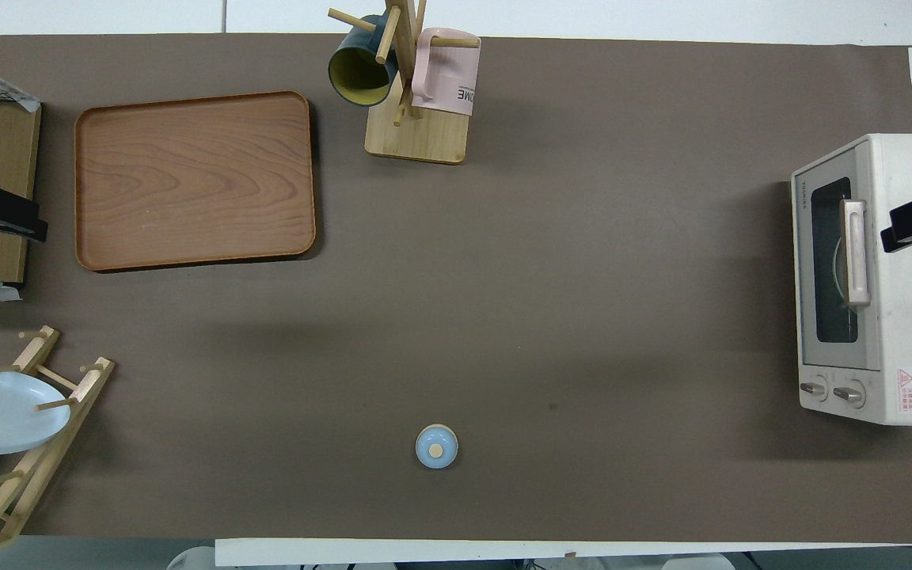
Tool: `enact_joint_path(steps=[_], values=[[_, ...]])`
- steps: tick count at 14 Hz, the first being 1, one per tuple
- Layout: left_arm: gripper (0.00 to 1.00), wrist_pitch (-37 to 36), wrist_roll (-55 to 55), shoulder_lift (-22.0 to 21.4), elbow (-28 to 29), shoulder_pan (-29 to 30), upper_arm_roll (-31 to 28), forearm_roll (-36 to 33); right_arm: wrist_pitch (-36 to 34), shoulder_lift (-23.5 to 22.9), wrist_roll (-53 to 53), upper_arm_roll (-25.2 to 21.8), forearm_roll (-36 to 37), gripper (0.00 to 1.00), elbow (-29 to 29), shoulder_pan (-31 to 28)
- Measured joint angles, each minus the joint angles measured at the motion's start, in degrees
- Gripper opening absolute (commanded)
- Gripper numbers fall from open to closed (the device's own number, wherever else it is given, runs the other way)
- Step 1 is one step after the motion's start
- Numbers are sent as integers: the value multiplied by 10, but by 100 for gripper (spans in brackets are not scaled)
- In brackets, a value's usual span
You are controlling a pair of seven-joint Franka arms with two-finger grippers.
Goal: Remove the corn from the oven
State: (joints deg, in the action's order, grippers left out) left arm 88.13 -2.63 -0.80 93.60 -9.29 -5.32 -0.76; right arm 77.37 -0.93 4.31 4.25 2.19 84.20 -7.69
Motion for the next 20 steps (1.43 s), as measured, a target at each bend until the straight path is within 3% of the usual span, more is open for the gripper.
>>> enact_joint_path(steps=[7,8,9,11,12,14,20], values=[[100,0,0,0,0,0,0,0,1,0,0,2,0,99,0,0],[100,0,0,0,0,0,0,0,1,0,0,2,0,94,0,0],[100,0,0,0,0,0,0,0,2,0,0,2,0,60,0,0],[100,0,0,0,0,0,0,0,11,0,0,2,0,5,0,1],[100,0,0,0,0,0,0,0,17,0,0,3,0,0,2,1],[100,0,0,0,0,0,0,0,52,0,14,5,3,0,18,7],[100,0,0,0,0,0,0,0,172,-13,21,7,104,0,142,39]])
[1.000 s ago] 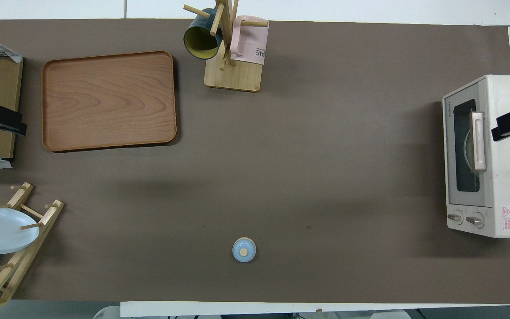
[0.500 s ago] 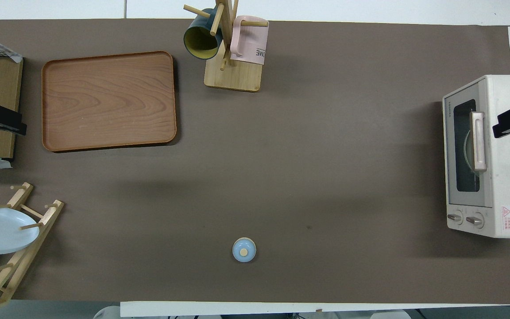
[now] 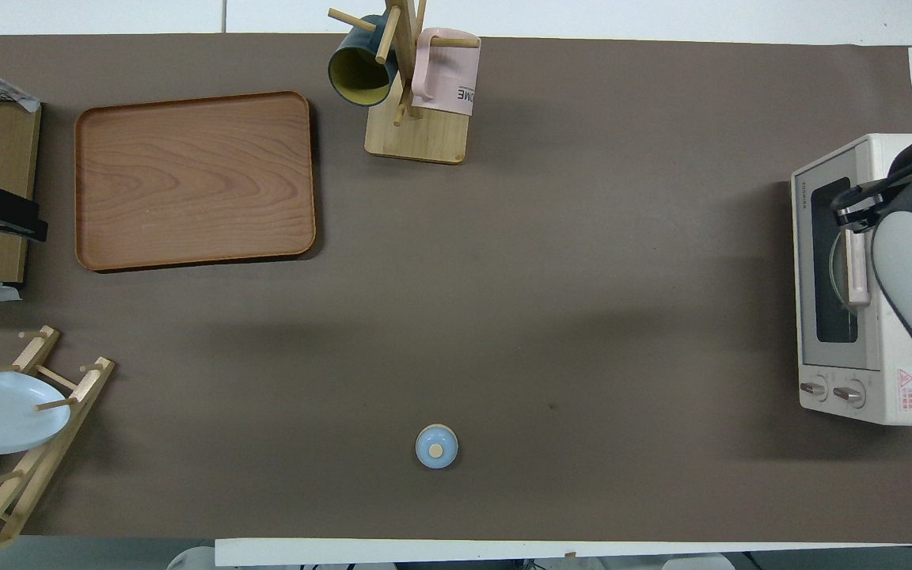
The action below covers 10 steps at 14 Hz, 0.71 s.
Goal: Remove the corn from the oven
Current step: 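Reach the right gripper into the open toaster oven toward the plate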
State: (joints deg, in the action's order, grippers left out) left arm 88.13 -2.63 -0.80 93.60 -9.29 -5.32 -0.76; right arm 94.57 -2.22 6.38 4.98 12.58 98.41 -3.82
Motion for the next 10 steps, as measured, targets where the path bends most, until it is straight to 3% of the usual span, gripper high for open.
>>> enact_joint_path(steps=[4,10], values=[[100,0,0,0,0,0,0,0,39,-6,0,-2,30,0,54,-11],[100,0,0,0,0,0,0,0,60,-6,5,-2,40,0,82,-30]])
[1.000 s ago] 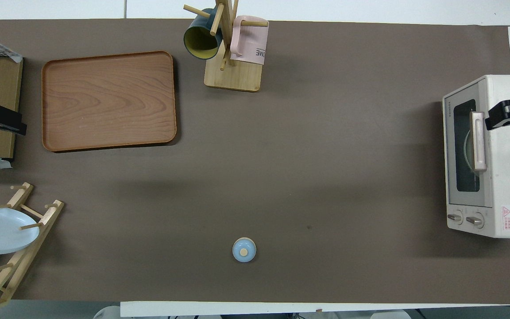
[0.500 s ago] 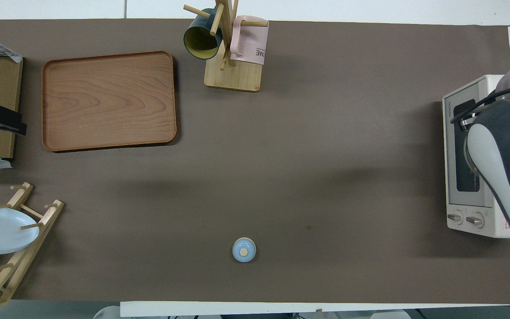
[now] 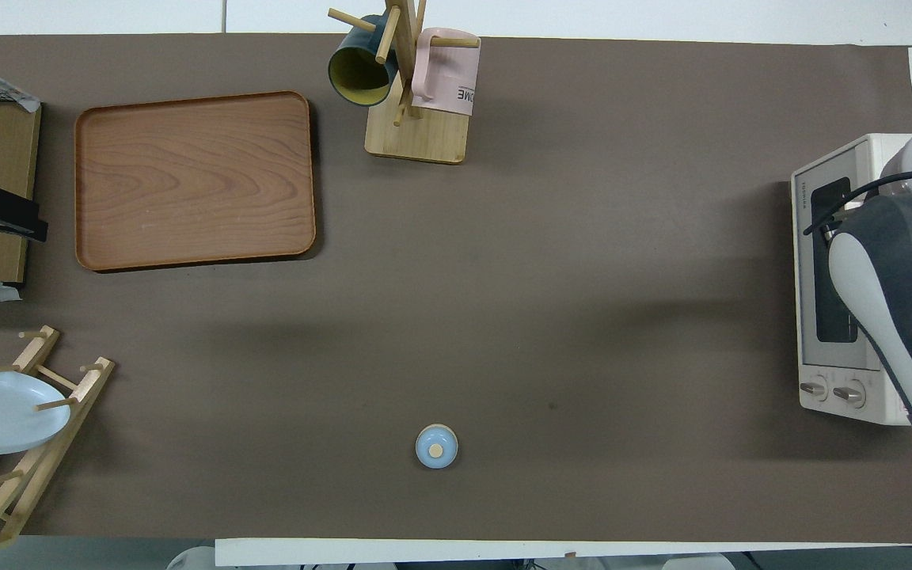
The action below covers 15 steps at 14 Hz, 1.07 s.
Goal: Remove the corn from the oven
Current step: 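Reach the right gripper into the open toaster oven toward the plate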
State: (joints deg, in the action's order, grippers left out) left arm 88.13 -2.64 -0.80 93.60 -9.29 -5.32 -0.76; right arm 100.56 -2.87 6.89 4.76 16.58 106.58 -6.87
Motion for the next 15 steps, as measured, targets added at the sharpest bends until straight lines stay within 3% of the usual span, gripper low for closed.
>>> enact_joint_path(steps=[10,15], values=[[100,0,0,0,0,0,0,0,30,2,-4,4,1,0,27,0],[100,0,0,0,0,0,0,0,64,-10,-68,13,-8,0,54,44]])
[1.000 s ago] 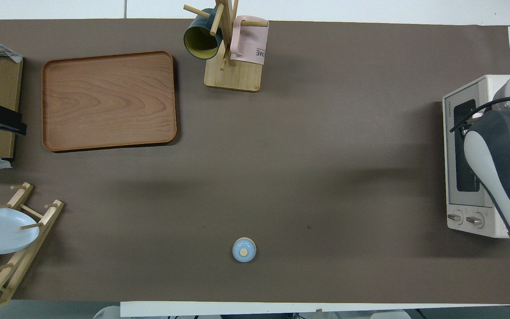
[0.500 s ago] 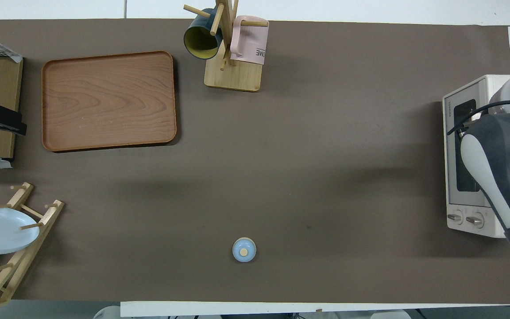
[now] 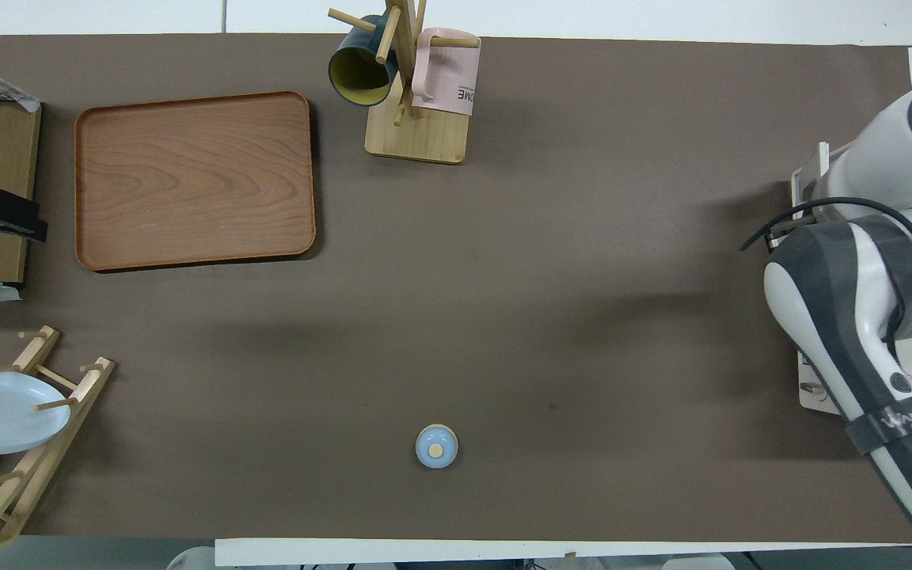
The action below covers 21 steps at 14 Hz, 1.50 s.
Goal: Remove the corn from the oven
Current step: 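Reach the right gripper into the open toaster oven toward the plate, then grasp the pale green plate inside the oven with the right gripper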
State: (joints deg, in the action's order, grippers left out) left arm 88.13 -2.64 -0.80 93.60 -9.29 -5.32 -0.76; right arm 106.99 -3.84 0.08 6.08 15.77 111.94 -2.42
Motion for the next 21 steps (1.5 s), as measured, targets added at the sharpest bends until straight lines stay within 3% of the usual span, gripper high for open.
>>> enact_joint_path(steps=[9,14,18,21], values=[[100,0,0,0,0,0,0,0,131,-128,-68,8,-22,0,21,35],[100,0,0,0,0,0,0,0,149,-141,-74,0,-51,7,15,35],[100,0,0,0,0,0,0,0,139,-130,-77,-2,-89,37,-12,61],[100,0,0,0,0,0,0,0,74,-83,-79,-7,-89,61,-23,57]])
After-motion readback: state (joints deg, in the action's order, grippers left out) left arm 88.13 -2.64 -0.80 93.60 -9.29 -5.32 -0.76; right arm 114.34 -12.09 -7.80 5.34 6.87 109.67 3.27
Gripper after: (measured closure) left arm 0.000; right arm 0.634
